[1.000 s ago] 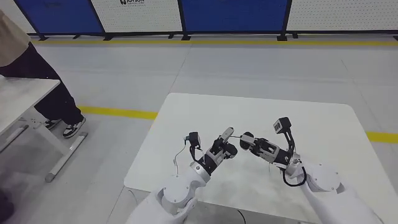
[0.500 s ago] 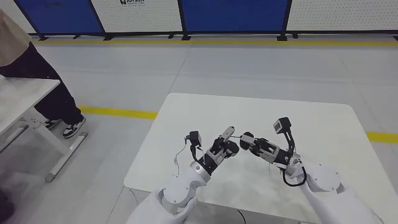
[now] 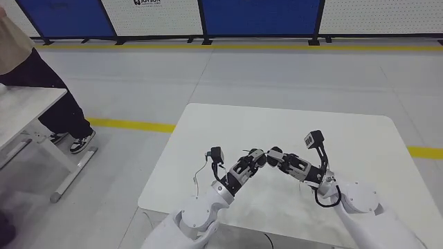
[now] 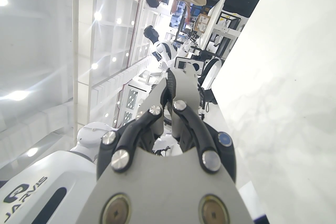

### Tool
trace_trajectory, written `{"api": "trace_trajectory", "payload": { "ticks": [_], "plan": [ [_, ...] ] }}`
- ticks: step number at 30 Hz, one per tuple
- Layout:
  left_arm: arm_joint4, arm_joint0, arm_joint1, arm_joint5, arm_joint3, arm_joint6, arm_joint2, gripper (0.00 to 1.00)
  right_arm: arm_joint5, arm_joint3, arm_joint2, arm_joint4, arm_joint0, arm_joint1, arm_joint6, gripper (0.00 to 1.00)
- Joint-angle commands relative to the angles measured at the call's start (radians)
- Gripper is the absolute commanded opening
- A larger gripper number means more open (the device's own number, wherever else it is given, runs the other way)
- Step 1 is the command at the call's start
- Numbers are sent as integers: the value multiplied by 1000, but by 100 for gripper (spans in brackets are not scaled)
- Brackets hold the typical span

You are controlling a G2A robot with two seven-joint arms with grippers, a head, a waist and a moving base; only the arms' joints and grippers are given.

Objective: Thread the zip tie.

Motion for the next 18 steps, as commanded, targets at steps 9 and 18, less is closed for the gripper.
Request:
{"api": "trace_trajectory", "payload": {
  "ticks": [9,18],
  "plan": [
    [6,2,-2,-10,2,3,-3,0,0,0,0,0,0,0,0,0],
    [57,12,-2,-23,0,19,-6,0,14,-21,10,-5,-17,-1,-19,89]
  ]
}}
